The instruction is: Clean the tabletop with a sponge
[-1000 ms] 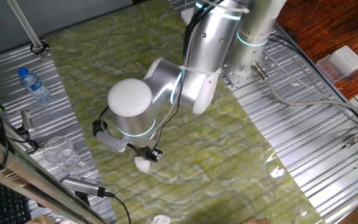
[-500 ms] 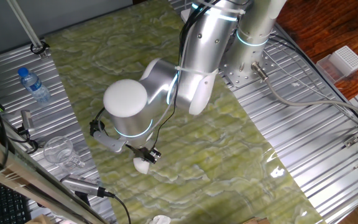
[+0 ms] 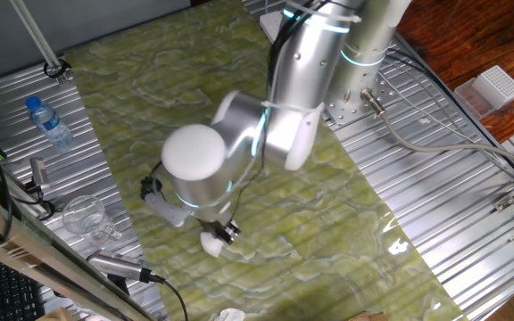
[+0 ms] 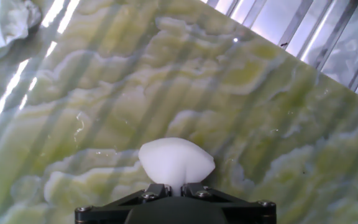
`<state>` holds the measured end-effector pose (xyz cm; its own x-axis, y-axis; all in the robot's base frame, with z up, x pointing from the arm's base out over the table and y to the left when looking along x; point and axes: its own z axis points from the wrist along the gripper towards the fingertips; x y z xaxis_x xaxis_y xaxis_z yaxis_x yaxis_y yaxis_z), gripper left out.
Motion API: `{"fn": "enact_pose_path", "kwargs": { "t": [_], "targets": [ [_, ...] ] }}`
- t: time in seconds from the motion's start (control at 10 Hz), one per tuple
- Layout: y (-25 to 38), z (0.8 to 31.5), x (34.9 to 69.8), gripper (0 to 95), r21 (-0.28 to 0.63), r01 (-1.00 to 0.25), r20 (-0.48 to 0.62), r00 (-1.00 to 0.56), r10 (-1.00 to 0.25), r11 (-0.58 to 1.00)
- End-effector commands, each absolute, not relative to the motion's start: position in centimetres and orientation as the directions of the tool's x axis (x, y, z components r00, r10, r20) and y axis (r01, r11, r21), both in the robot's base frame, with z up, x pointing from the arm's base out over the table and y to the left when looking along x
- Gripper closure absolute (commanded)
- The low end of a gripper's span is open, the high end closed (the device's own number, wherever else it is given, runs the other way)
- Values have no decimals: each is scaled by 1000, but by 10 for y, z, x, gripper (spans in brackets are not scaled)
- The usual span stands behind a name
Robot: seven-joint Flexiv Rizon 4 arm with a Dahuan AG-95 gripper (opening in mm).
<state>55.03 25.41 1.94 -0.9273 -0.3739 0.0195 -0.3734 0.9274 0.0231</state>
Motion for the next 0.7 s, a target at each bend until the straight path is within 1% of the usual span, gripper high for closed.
{"fn": "enact_pose_path", "kwargs": {
  "t": [0.1,0.7],
  "targets": [
    [268,19,541,950,18,-338,17,-941,-338,941],
    [305,14,519,950,11,-278,20,-960,-278,960]
  ]
}}
